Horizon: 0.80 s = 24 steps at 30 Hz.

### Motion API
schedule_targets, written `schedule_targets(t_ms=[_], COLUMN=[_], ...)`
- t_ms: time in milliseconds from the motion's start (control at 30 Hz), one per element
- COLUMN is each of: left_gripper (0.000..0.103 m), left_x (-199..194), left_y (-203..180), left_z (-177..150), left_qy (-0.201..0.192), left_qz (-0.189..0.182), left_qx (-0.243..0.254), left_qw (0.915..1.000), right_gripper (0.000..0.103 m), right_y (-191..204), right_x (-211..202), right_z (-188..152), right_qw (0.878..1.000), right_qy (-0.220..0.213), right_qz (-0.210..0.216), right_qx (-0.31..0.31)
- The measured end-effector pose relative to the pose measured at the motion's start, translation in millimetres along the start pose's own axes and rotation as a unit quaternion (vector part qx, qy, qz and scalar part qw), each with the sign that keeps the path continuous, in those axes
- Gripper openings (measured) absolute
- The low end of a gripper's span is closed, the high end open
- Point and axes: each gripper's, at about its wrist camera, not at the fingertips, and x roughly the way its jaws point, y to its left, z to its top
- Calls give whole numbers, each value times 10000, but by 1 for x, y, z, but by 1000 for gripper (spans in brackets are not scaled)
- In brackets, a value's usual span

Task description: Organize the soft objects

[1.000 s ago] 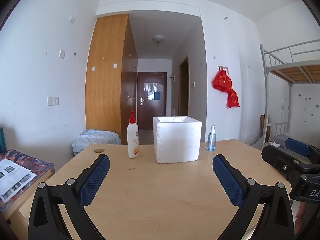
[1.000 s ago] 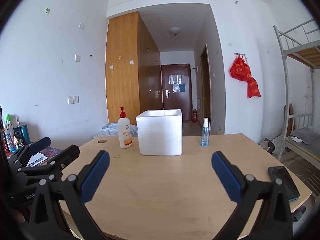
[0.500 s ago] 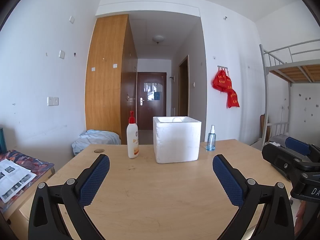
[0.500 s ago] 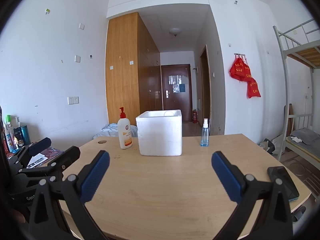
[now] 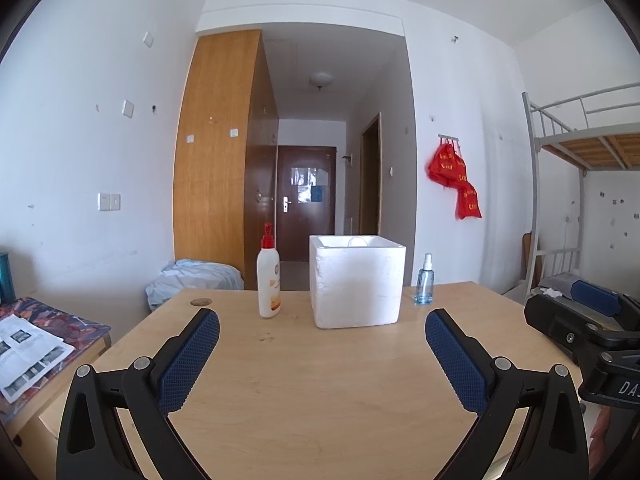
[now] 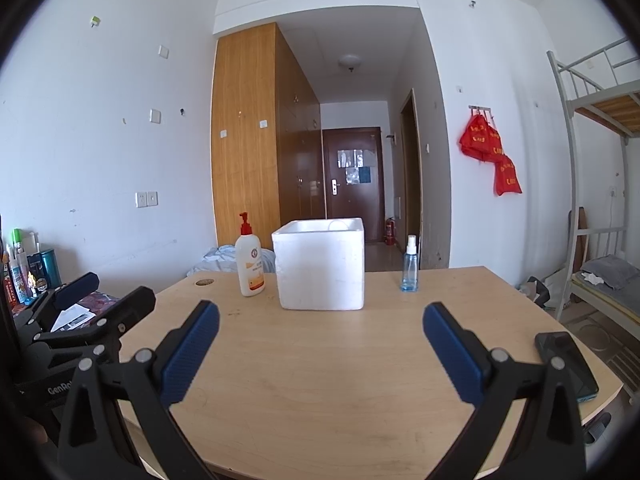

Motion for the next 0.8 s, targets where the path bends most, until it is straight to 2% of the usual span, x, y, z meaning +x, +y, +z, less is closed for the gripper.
schedule_targets(t_ms=[800], left_gripper=[103], left_x=[0], left_y=[-4], left_z=[2], left_qy=[4], left_qz=[-8], left_qx=[69], left_qw=[10000], right_gripper=[103], right_y=[-1], right_x=[-2], right_z=[-1], right_qw=[10000], right_qy=[22], right_qz=[30], right_qx=[-9])
